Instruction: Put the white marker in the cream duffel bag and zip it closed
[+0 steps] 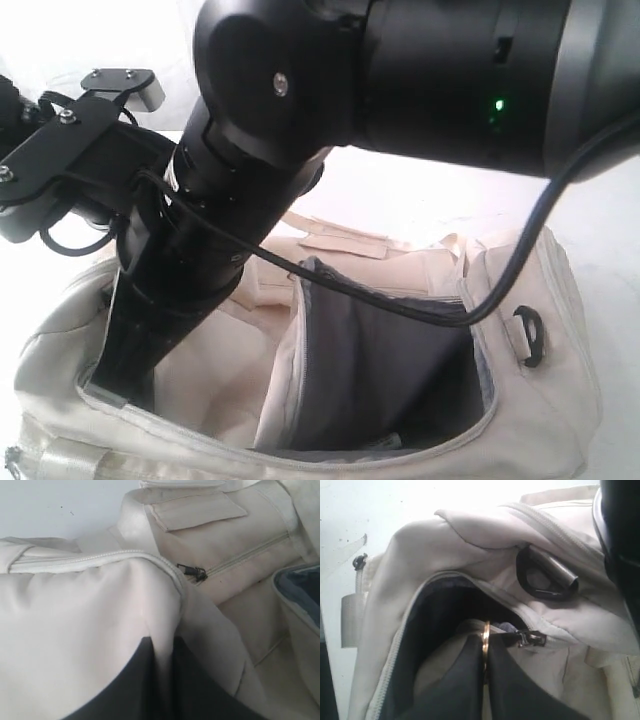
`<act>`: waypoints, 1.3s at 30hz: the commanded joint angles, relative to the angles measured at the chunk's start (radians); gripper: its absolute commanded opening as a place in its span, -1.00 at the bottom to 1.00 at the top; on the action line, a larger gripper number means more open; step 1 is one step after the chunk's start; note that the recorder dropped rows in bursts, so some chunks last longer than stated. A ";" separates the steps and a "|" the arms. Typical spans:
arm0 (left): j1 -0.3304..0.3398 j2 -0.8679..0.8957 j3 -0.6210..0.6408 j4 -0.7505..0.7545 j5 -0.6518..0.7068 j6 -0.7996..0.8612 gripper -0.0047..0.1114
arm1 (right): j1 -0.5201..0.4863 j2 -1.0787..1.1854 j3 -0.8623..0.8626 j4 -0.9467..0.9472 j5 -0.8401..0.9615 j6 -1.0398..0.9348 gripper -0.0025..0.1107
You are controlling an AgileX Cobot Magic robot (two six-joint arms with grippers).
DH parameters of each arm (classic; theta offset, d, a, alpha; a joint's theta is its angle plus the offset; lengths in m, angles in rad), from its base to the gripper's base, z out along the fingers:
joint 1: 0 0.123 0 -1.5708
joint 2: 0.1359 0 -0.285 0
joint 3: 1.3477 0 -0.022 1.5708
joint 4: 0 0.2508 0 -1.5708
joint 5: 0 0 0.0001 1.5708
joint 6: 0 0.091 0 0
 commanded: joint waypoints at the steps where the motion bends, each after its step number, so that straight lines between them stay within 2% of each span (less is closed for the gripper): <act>1: -0.005 0.047 0.004 -0.024 -0.134 -0.043 -0.90 | 0.008 -0.014 -0.010 0.053 0.038 -0.010 -0.96; 5: 0.003 0.066 0.003 -0.024 -0.184 -0.056 -0.90 | 0.008 -0.012 -0.010 0.053 0.066 0.006 -0.96; 17: 0.020 0.073 -0.098 -0.020 -0.166 -0.058 -0.90 | 0.047 0.024 -0.010 0.149 0.087 -0.031 -0.96; 25: 0.083 0.087 -0.106 -0.020 -0.153 -0.060 -0.90 | 0.057 0.046 -0.010 0.213 0.099 -0.066 -0.96; 31: 0.088 0.087 -0.106 -0.020 -0.157 -0.058 -0.90 | 0.057 0.046 -0.010 0.206 0.109 -0.061 -0.95; 34: 0.088 0.087 -0.106 -0.020 -0.157 -0.058 -0.90 | 0.057 0.046 -0.010 0.183 0.107 -0.043 -0.75; 37: 0.088 0.087 -0.106 -0.020 -0.155 -0.058 -0.90 | 0.057 0.042 -0.010 0.160 0.112 0.003 -0.22; 38: 0.088 0.087 -0.106 -0.020 -0.155 -0.058 -0.90 | 0.057 0.040 -0.010 0.155 0.109 0.018 -0.12; 39: 0.088 0.087 -0.106 -0.020 -0.150 -0.058 -0.90 | 0.057 0.033 -0.010 0.152 0.100 0.026 -0.09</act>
